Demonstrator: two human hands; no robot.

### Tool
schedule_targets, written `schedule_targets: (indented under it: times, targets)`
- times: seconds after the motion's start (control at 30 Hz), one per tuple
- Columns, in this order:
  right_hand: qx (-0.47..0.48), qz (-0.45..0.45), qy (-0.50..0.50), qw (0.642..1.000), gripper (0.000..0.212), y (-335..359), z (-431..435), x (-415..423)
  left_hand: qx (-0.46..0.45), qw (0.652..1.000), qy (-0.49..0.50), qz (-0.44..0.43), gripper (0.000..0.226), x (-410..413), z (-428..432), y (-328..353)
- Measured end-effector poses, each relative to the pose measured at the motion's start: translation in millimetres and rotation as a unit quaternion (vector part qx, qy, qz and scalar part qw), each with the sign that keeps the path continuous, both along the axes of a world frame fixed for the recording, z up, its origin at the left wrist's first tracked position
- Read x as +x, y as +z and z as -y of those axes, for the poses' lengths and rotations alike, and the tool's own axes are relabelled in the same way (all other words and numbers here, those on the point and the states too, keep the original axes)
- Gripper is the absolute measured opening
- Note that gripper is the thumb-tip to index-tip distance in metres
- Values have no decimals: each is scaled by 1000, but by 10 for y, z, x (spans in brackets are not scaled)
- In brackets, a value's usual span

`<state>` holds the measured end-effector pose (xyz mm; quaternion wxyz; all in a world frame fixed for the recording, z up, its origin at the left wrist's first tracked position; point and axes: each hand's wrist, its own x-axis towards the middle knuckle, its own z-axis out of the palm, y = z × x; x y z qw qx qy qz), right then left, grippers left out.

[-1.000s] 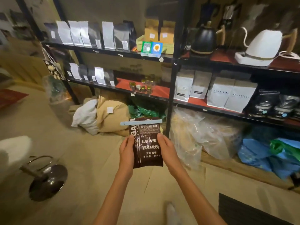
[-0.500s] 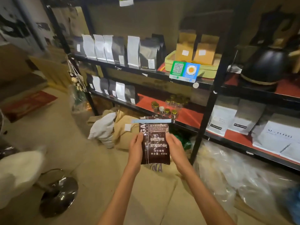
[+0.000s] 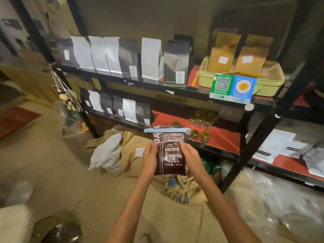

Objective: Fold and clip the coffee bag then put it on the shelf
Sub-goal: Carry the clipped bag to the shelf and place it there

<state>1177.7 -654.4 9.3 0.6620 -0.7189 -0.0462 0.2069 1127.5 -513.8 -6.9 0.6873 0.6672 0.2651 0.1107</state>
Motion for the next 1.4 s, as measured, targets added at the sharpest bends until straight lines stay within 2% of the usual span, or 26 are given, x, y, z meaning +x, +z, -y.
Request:
schedule_targets:
  times: [0.07,0.23,0.33,0.4,0.43,0.5,0.53,0.6,0.63,0.7,0.8,0.87,0.93,1.0,1.1,1.17,1.27,1.33,1.4]
  targets:
    - [0,-3,-20,1000,37,-47,-325,65,2,999,-37,-9,44,155,-360,-37]
    - [-6,-24,-62,998,36,-111,-978,335,29,991,-127,1,26,553,-1117,-27]
    - [-25,-35,-64,997,37,-156,-1216,572,61,989,-135,6,23,874,-1401,-131]
    - [-34,2,-65,997,36,-167,-1307,812,76,988,-131,11,20,1141,-1547,-207]
    - [-59,33,-71,995,39,-170,-1339,959,84,988,-132,14,19,1266,-1603,-235]
    - [-169,92,-95,977,51,-114,-1400,1219,96,984,-147,15,23,1480,-1689,-272]
    - [-245,141,-102,954,58,-91,-1451,1363,96,982,-160,14,25,1578,-1743,-277]
    - [-377,246,-49,892,63,-78,-1575,1642,103,976,-190,9,28,1751,-1860,-325]
    - [-404,275,-2,872,60,-90,-1659,1803,104,975,-198,10,28,1846,-1931,-361]
    - [-407,273,65,869,49,-80,-1869,2090,125,972,-199,0,24,2066,-2093,-435]
    - [-427,243,74,868,33,-68,-2099,2414,156,958,-239,-31,19,2343,-2350,-584]
    - [-448,251,65,856,34,-85,-2211,2635,232,927,-295,-17,29,2619,-2604,-701]
    - [-467,250,64,846,37,-117,-2303,2802,361,870,-336,4,43,2935,-2899,-733]
    - [-494,247,53,832,36,-228,-2381,3002,452,824,-342,12,58,3321,-3175,-751]
    - [-543,220,18,810,38,-447,-2442,3212,548,765,-338,-20,53,3826,-3487,-850]
    - [-556,202,7,806,35,-623,-2496,3329,575,722,-376,-85,44,4126,-3615,-926]
    - [-551,176,-1,816,33,-825,-2614,3436,552,661,-473,-185,52,4455,-3655,-988]
    - [-553,163,7,817,31,-925,-2695,3466,541,627,-520,-210,53,4588,-3641,-1054]
    - [-552,159,10,818,29,-997,-2747,3499,531,613,-547,-207,53,4656,-3609,-1089]
